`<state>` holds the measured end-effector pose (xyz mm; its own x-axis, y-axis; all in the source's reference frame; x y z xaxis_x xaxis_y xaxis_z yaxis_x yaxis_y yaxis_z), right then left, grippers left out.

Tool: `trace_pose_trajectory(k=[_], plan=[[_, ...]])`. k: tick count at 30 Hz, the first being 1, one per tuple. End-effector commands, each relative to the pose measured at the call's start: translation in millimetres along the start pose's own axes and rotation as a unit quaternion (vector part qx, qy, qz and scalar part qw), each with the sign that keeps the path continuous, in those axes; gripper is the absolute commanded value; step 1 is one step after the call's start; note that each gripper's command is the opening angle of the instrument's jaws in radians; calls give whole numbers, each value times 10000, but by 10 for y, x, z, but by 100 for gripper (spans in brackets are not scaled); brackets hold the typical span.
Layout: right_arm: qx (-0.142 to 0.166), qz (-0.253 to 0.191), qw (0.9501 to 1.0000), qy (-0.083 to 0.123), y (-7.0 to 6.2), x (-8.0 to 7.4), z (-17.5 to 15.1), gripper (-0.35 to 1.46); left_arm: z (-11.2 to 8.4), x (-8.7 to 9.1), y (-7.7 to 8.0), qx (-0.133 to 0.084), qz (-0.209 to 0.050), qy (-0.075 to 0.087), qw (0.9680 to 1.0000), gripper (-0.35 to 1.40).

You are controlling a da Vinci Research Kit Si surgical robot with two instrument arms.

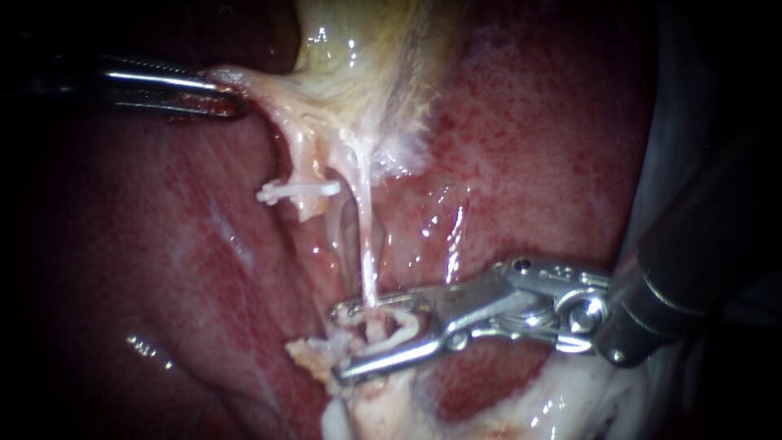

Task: Clipping first clip right tube

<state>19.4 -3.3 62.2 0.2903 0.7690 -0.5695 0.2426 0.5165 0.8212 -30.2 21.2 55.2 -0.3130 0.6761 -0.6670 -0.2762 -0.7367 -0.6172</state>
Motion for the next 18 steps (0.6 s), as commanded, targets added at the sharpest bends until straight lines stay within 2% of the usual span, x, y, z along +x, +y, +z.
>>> trace_pose_trajectory(k=[1, 6, 9, 12, 13, 18], plan=[[-8, 97, 10000, -7, 1, -1, -2, 36, 0, 0, 0, -3, 0, 0, 10000, -35], [0, 125, 9999, -12, 1, -2, -5, 23, 0, 0, 0, 0, 0, 0, 10000, -35], [2, 243, 9997, -16, 1, -2, -5, 8, 0, 0, 0, 0, 0, 0, 10000, -35], [12, 360, 9993, -24, 0, -3, -6, -17, 0, 0, 0, 0, 0, 0, 10000, -35], [33, 418, 9991, -36, 0, -3, -8, -35, 0, 0, 0, 0, 0, 0, 10000, -35], [36, 509, 9987, -39, 0, -3, -9, -35, 1, 0, 0, 0, 0, 1, 10000, -35]])
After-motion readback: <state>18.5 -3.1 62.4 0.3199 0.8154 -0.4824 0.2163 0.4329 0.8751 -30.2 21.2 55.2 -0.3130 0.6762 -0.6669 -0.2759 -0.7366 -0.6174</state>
